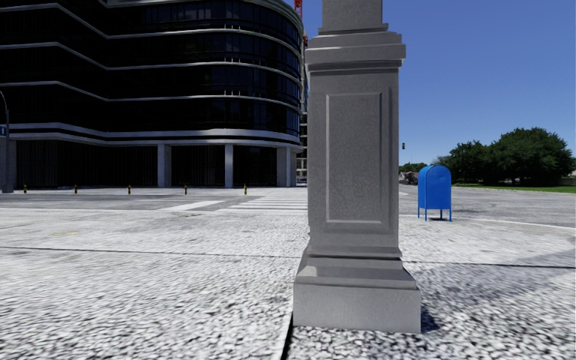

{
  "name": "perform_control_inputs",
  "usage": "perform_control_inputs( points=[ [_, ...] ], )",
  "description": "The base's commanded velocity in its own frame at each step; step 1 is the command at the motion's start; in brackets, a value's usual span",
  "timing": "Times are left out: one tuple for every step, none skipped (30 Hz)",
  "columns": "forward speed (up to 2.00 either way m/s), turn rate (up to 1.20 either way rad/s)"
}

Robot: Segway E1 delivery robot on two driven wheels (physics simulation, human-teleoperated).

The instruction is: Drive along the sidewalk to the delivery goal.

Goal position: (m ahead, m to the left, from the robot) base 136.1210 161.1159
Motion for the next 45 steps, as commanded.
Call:
perform_control_inputs(
  points=[
    [0.00,0.00],
    [0.00,0.00],
    [0.00,0.00],
    [0.00,0.00],
    [0.00,0.00],
    [0.00,0.00],
    [0.00,0.00],
    [0.00,0.00],
    [0.00,0.00],
    [0.00,0.00],
    [0.00,0.00],
    [0.00,0.00],
    [0.00,0.00],
    [0.00,0.00],
    [0.00,0.00],
    [0.00,0.00],
    [0.00,0.00],
    [0.00,0.00],
    [0.00,0.00],
    [0.00,0.00],
    [0.00,0.00],
    [0.00,0.00],
    [0.00,0.00],
    [0.00,0.00],
    [0.00,0.00],
    [0.00,0.00],
    [0.00,0.00],
    [0.00,0.00],
    [0.00,0.00],
    [0.00,0.00],
    [0.00,0.07],
    [0.00,0.25],
    [0.00,0.35],
    [0.00,0.35],
    [0.14,0.39],
    [0.35,0.40],
    [0.43,0.47],
    [0.43,0.47],
    [0.49,0.54],
    [0.51,0.67],
    [0.51,0.75],
    [0.51,0.77],
    [0.51,0.77],
    [0.51,0.80],
    [0.51,0.80]
  ],
)
